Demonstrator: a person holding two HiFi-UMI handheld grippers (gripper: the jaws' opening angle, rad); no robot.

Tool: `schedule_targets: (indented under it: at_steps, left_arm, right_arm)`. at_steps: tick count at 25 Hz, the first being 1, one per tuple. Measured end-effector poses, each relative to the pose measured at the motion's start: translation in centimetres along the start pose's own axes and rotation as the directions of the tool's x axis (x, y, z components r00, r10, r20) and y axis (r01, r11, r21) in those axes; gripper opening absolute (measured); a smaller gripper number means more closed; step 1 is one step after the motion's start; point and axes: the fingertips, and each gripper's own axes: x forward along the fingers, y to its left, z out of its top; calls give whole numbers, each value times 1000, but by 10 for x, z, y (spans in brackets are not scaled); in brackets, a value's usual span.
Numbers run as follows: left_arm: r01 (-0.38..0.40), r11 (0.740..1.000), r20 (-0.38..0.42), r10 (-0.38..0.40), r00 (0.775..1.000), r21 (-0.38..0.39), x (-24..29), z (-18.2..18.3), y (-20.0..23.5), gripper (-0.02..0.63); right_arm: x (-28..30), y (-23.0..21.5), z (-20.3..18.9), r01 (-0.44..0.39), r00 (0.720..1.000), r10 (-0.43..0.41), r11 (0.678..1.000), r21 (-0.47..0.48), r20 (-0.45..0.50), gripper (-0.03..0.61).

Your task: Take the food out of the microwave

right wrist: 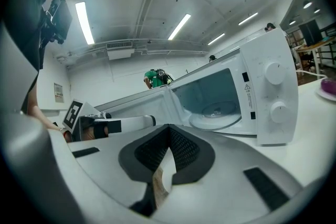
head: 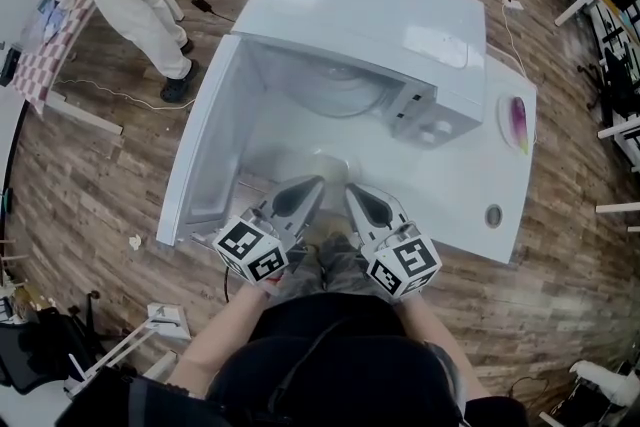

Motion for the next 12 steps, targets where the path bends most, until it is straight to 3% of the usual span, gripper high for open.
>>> schedule_targets:
  at_steps: [12]
  left_arm:
    - [0, 1000, 24, 0, 1000, 2, -4, 9, -4, 9]
  right_arm:
    - [-2, 8, 13, -33, 999, 33, 999, -31, 12, 18]
